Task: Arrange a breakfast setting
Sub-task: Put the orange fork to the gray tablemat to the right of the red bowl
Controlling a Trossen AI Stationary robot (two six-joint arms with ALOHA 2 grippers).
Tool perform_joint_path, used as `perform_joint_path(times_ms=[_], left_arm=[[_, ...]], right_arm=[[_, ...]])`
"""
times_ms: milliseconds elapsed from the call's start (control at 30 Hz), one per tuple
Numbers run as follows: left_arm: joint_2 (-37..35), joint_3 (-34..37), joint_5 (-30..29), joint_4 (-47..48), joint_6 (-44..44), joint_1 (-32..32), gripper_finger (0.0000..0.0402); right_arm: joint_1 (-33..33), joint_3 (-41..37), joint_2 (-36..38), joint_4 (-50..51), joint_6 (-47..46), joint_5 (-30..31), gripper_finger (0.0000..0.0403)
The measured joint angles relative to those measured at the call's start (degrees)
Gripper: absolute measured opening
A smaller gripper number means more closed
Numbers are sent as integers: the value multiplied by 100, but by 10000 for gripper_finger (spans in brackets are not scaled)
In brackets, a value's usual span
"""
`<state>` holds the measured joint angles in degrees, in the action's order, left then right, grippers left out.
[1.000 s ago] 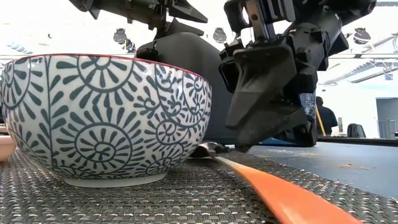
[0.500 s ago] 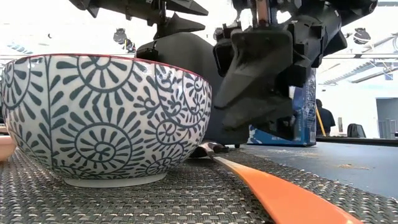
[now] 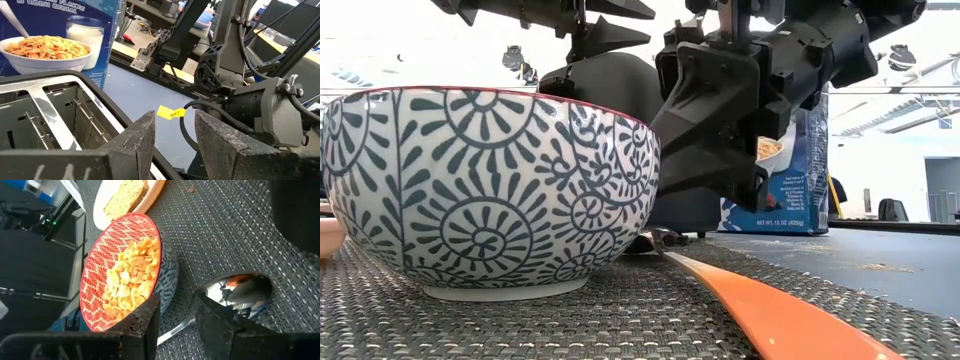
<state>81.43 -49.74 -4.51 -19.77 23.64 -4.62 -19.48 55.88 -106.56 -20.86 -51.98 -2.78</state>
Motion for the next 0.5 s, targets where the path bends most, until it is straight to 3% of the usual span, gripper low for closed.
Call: perform_joint_path(times_ms=[500], left_arm=[[0,0,0,0,9,4,143]], right_arm=[[39,0,0,13,337,680,114]])
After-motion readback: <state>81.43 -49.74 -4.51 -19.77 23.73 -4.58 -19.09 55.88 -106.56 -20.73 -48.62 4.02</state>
